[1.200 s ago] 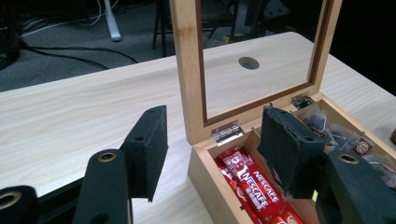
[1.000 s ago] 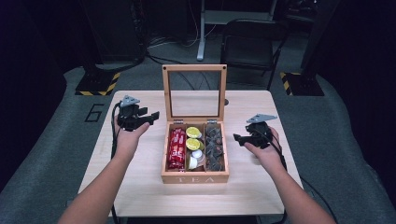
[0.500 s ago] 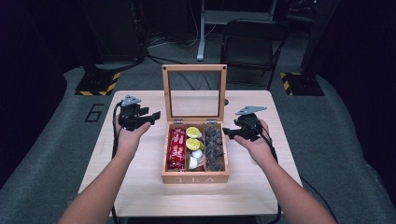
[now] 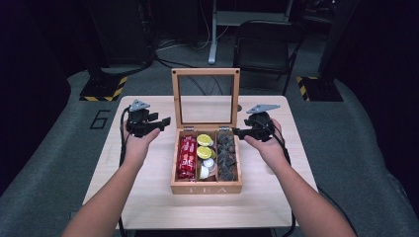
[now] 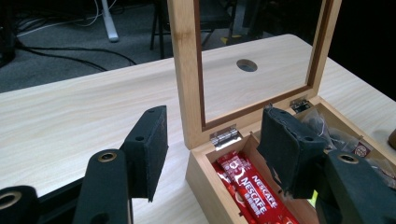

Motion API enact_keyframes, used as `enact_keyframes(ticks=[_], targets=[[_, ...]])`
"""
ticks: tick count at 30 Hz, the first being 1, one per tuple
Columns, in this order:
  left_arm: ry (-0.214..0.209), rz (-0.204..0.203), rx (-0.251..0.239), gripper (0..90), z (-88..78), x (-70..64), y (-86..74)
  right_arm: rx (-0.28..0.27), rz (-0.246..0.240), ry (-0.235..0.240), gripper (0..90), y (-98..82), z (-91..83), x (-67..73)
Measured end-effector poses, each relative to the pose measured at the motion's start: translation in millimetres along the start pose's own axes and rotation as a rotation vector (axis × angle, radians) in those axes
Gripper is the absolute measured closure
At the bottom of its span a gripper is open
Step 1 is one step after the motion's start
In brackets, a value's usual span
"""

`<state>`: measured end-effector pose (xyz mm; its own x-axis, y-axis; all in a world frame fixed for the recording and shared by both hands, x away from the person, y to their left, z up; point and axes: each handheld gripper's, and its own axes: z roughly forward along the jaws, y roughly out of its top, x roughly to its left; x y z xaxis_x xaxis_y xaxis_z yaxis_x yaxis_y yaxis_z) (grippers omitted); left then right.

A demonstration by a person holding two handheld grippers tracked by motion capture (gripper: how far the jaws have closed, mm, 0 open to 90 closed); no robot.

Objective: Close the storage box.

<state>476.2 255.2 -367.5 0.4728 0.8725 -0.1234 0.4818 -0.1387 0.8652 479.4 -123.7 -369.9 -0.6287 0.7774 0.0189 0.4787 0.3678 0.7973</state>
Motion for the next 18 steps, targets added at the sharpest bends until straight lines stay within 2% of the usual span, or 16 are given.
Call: enact_keyframes(ticks=[5, 9, 13, 18], targets=[[0.000, 0.007, -0.008, 42.1, -1.5, -1.7, 1.7, -0.001, -0.003, 0.000, 37.2, 8.5, -1.9, 0.0], [-0.010, -0.036, -0.026, 42.2, -2.1, 2.2, 2.9, -0.004, -0.005, -0.001, 37.2, 8.5, 0.7, -0.7], [-0.014, -0.022, -0.020, 42.2, 0.1, 0.2, 3.5, 0.012, -0.009, -0.012, 37.3, 7.1, 5.9, -3.2], [-0.017, -0.014, -0.010, 42.2, 1.9, -1.6, 3.3, 0.020, 0.009, -0.022, 37.3, 11.6, 8.8, -7.7]])
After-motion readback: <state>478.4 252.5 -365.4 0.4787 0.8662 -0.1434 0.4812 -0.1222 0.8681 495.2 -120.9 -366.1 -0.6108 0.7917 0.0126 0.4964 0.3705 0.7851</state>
